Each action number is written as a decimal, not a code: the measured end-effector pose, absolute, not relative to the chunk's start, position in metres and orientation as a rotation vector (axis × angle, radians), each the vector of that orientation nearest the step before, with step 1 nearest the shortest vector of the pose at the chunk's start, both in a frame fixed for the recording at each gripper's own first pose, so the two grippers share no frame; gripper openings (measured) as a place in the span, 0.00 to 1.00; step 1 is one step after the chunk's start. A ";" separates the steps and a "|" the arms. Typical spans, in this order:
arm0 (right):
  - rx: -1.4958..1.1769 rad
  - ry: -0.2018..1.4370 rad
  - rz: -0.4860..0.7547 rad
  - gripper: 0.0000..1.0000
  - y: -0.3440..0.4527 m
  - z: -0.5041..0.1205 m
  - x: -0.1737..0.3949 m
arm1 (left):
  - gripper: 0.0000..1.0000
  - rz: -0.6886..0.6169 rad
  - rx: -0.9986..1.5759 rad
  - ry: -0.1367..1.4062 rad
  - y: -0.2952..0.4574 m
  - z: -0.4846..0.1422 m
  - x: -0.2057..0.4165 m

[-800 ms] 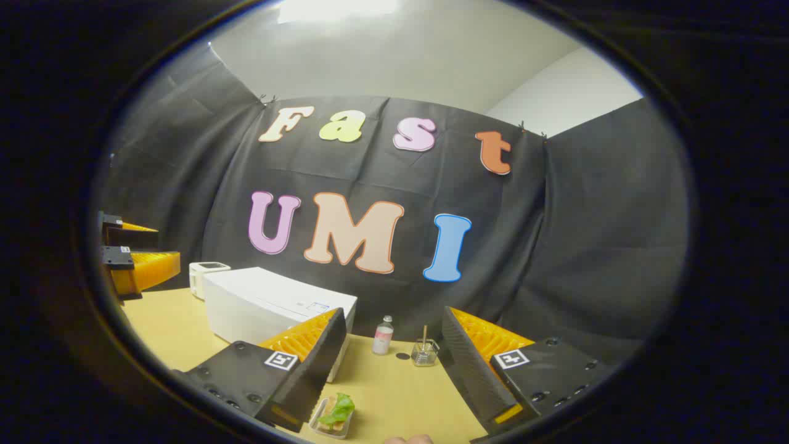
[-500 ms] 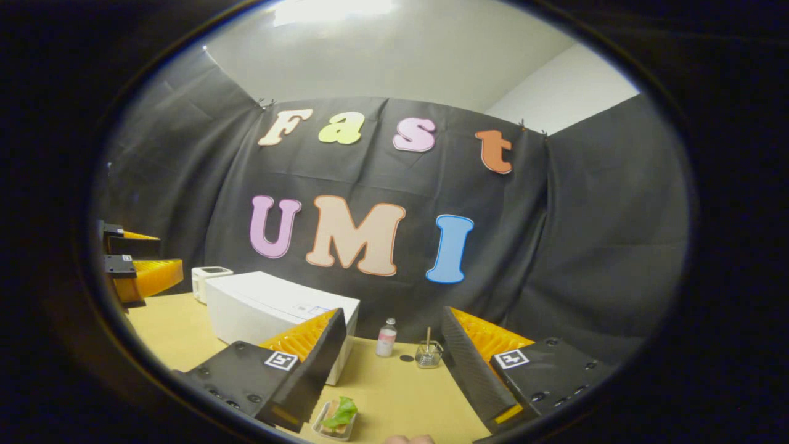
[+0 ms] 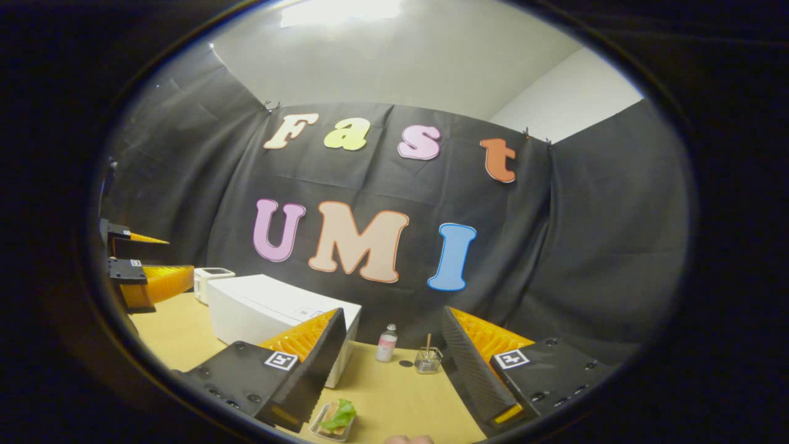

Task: Open the microwave oven with the left hand, put the food in, and close the microwave oven.

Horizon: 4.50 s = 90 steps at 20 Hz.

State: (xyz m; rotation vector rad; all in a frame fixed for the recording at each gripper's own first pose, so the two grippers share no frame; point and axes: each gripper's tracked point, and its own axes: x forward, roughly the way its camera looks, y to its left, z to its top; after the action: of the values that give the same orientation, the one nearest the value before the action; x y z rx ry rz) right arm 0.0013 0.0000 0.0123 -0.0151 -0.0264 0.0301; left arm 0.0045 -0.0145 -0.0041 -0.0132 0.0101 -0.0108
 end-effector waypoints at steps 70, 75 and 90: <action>-0.063 0.098 -0.092 0.99 -0.072 -0.013 -0.050 | 0.02 -0.149 -0.040 0.432 -0.107 -0.268 0.185; -0.057 0.088 -0.101 0.97 -0.076 -0.013 -0.051 | 0.02 -0.146 -0.072 0.450 -0.106 -0.269 0.160; 0.109 0.164 0.057 0.97 0.009 -0.042 -0.033 | 0.02 -0.306 -0.088 0.440 -0.023 -0.254 -0.007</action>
State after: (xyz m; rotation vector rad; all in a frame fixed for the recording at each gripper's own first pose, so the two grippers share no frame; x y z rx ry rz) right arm -0.0333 0.0092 -0.0424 0.1092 0.1638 0.0567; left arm -0.0070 -0.0227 -0.2535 -0.0884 0.4396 -0.3063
